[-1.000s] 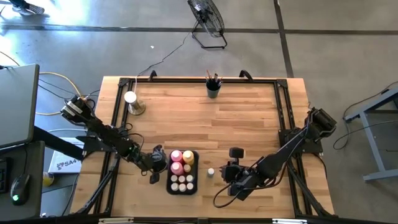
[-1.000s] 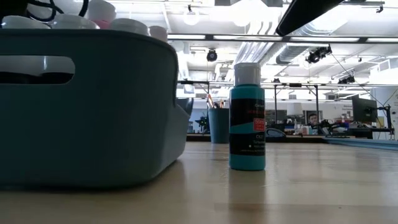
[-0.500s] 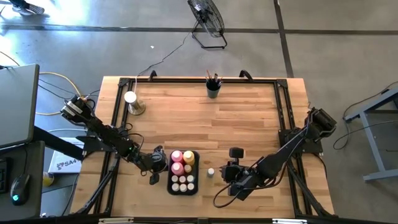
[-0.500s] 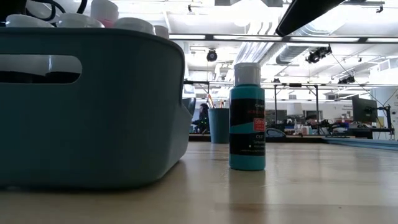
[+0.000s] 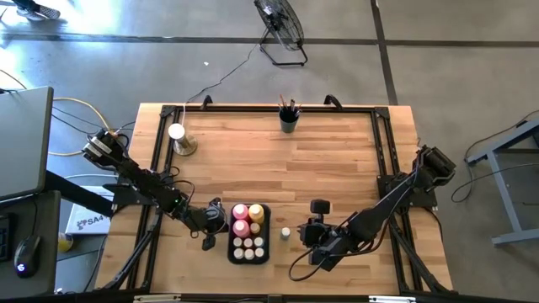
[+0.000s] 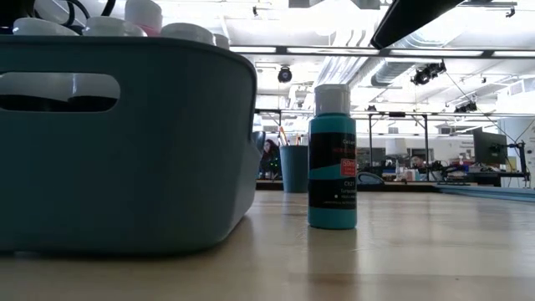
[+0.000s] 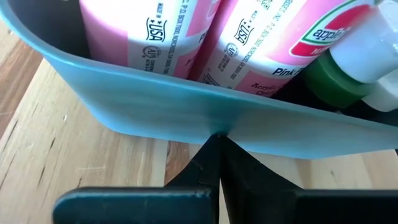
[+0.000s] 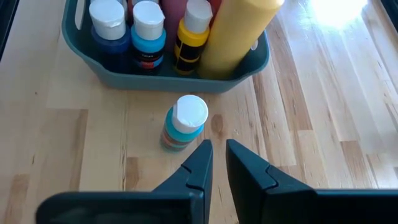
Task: Pick & Place Paint Supplies
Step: Put the green paint bottle into the green bin
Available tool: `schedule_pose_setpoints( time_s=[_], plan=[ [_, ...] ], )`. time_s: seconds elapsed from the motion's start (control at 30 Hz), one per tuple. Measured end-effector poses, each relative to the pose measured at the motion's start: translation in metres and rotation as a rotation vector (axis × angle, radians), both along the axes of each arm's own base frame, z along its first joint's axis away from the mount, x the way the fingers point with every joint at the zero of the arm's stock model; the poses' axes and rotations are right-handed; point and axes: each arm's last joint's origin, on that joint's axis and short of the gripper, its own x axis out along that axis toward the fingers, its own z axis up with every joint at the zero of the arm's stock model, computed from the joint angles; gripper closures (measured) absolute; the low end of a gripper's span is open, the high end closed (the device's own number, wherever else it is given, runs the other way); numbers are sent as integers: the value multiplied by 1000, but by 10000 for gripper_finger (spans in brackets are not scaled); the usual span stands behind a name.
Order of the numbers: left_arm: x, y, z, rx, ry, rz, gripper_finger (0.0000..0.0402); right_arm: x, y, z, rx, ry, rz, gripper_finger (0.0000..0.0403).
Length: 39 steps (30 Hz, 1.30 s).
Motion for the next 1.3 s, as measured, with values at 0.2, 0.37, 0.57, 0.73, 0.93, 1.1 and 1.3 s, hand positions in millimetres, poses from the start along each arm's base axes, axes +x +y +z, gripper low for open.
schedule_pose_setpoints(
  time_s=[0.2,0.37,0.57,0.73,0.93,1.1,1.3],
  plan=[
    [1,-1,3,0,-32,-13,402,0,0,0,0,0,-1,365],
    [2,-2,4,6,-51,-22,402,0,0,0,0,0,0,365],
    [2,-1,3,15,-33,-22,402,0,0,0,0,0,0,365],
    [-6,4,-10,28,121,40,402,-1,-1,-1,0,23,2,365],
    [-12,9,-12,93,175,74,402,-7,-4,-5,11,89,-28,365],
    [-15,15,8,243,55,59,402,-10,-6,-5,16,109,-49,365],
    [-34,30,35,322,19,55,402,-13,-7,3,20,104,-17,365]
  ],
)
